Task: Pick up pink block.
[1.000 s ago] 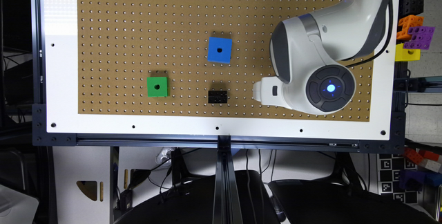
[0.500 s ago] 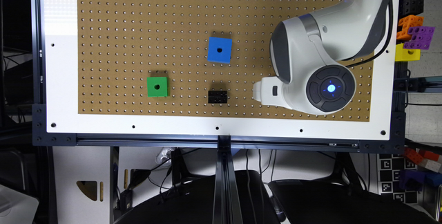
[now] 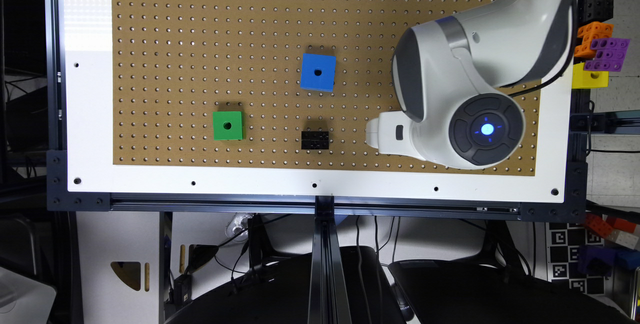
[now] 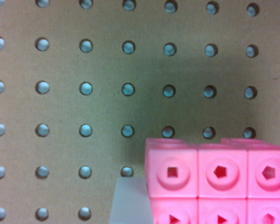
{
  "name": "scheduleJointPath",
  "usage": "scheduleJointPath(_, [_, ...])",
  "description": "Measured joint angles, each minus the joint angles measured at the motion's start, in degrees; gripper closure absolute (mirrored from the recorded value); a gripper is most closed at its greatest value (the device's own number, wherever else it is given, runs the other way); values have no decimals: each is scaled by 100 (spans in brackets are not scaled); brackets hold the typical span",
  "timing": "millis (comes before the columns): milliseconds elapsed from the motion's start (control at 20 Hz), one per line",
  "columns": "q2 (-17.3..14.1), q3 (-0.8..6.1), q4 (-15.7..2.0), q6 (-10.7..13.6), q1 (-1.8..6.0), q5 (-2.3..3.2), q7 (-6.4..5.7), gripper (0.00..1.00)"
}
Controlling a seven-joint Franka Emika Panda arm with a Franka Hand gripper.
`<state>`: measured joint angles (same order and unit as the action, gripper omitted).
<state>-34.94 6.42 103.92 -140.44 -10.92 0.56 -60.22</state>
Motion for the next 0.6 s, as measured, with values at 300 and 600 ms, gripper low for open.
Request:
scheduleJointPath(300, [334,0,3,329,0,0,-1,100])
scheduleJointPath(600, [755,1,4,736,-1,0,-9,100])
